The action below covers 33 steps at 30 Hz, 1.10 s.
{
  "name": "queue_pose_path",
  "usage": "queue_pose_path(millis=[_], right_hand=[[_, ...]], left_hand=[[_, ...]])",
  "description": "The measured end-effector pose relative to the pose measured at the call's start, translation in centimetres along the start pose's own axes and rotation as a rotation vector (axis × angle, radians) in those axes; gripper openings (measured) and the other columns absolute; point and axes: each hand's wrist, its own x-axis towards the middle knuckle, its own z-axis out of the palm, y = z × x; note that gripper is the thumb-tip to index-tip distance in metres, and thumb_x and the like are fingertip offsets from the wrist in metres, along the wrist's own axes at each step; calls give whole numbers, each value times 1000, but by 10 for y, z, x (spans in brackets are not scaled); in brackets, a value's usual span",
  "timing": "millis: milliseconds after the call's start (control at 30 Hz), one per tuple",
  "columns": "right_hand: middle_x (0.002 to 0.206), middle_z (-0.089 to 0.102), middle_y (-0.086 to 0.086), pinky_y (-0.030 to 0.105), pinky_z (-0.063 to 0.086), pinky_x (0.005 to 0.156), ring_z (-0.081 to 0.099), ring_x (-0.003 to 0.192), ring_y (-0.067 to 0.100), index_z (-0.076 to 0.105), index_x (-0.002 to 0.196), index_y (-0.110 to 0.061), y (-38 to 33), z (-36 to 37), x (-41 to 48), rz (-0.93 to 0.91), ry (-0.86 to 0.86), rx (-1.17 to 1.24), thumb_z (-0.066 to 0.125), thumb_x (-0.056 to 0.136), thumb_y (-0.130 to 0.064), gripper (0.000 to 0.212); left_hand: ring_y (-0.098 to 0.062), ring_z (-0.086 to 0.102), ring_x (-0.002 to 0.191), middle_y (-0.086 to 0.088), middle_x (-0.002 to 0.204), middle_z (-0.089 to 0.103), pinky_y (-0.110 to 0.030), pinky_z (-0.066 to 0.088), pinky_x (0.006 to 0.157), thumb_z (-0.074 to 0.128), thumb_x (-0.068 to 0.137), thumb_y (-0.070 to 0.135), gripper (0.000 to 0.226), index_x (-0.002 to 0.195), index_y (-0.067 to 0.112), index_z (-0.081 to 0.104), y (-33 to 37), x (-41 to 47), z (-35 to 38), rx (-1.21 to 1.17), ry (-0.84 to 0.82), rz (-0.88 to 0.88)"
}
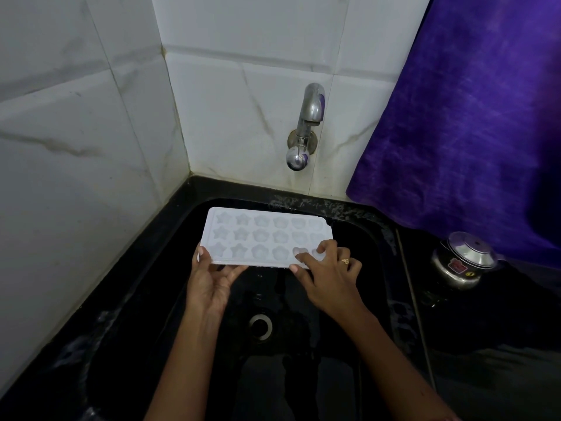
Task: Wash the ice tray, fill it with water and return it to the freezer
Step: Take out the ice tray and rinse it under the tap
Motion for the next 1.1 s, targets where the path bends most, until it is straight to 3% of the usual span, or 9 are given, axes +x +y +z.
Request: queue_pose_path(millis=[67,200,400,733,867,1100], right_hand=[[132,29,1,41,17,101,27,120,21,50,123,-39,1,0,-1,1,17,12,36,93,-53,36],[132,30,1,40,17,100,27,119,21,53,120,-32,-2,3,0,29,56,7,34,95,-49,35],[127,38,3,42,22,96,35,115,23,51,121,-35,-6,11,-2,50,129,-22,6,80,-61,66],[126,39,3,43,20,96,34,115,23,53,118,-37,-2,13,-3,32,142,13,7,80,-61,64],[125,40,5,45,21,97,36,116,26,55,117,-29,-9,11,-2,85,211,39,8,83,-59,65],[128,40,3,44,21,96,36,119,25,53,116,-38,-24,15,1,-17,182,6,13,85,-57,54]], left_hand=[[-40,59,103,-12,113,60,-63,49,72,42,97,28,33,128,18,44,0,0,0,-5,-2,0],[-38,60,100,-12,113,60,-62,49,72,43,96,29,37,132,17,42,-3,0,-1,-29,9,-16],[-39,58,106,-12,114,59,-63,48,74,43,97,30,36,130,17,44,-3,-1,0,1,-9,-9],[-37,60,100,-11,111,61,-63,48,72,42,97,30,34,128,16,44,-4,-1,1,-1,-10,8],[-38,60,100,-12,112,60,-63,48,72,42,97,30,32,125,16,46,-5,-1,2,-13,-10,6],[-41,59,107,-17,121,58,-64,48,76,43,96,32,39,132,14,43,-9,-4,5,27,-16,0]])
